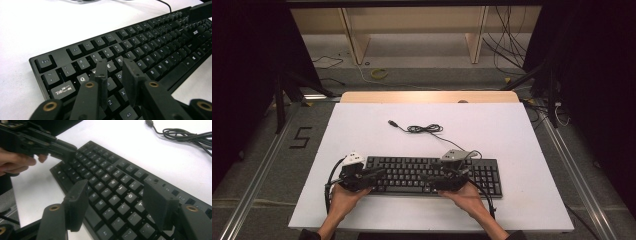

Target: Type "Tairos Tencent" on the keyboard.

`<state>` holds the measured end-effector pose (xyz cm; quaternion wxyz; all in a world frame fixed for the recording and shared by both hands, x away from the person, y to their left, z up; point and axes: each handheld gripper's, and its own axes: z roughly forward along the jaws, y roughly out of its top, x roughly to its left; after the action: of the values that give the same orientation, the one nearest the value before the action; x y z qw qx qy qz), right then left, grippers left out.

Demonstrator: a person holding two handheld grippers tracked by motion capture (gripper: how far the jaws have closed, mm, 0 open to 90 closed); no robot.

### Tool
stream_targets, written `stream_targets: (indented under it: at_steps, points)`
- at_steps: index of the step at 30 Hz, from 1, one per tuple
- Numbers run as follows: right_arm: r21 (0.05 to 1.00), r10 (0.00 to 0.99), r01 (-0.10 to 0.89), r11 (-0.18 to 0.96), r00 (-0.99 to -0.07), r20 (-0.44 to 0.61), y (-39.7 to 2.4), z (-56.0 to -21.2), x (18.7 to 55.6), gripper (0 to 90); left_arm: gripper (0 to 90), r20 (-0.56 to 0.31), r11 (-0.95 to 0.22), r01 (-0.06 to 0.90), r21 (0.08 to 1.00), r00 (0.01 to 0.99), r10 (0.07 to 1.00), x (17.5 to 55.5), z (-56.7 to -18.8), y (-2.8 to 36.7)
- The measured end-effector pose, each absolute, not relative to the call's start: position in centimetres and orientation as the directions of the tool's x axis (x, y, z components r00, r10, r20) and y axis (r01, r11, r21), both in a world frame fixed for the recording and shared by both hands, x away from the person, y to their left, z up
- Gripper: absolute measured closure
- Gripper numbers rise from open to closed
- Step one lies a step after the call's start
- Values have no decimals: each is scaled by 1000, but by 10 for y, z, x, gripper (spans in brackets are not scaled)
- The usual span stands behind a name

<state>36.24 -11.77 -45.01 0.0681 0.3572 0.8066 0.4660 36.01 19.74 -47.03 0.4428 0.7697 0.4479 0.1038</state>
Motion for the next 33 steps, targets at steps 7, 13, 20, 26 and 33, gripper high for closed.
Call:
stream_targets:
  at_steps: [7, 13, 20, 26, 33]
  points:
    - [810, 633, 500, 306, -743, 219, -121, -448, 356, 366, 843, -218, -243, 602, 761, 589, 778, 362, -473, 194]
    - [816, 633, 495, 299, -743, 219, -126, -448, 350, 362, 892, -215, -260, 613, 746, 592, 777, 364, -475, 193]
    - [823, 631, 483, 299, -747, 210, -128, -448, 345, 350, 893, -211, -279, 622, 732, 595, 776, 366, -477, 190]
    - [828, 629, 477, 295, -749, 207, -130, -447, 342, 343, 893, -215, -279, 631, 724, 591, 778, 368, -478, 189]
    - [828, 629, 473, 301, -751, 200, -131, -448, 339, 339, 893, -218, -286, 636, 717, 594, 775, 369, -479, 188]
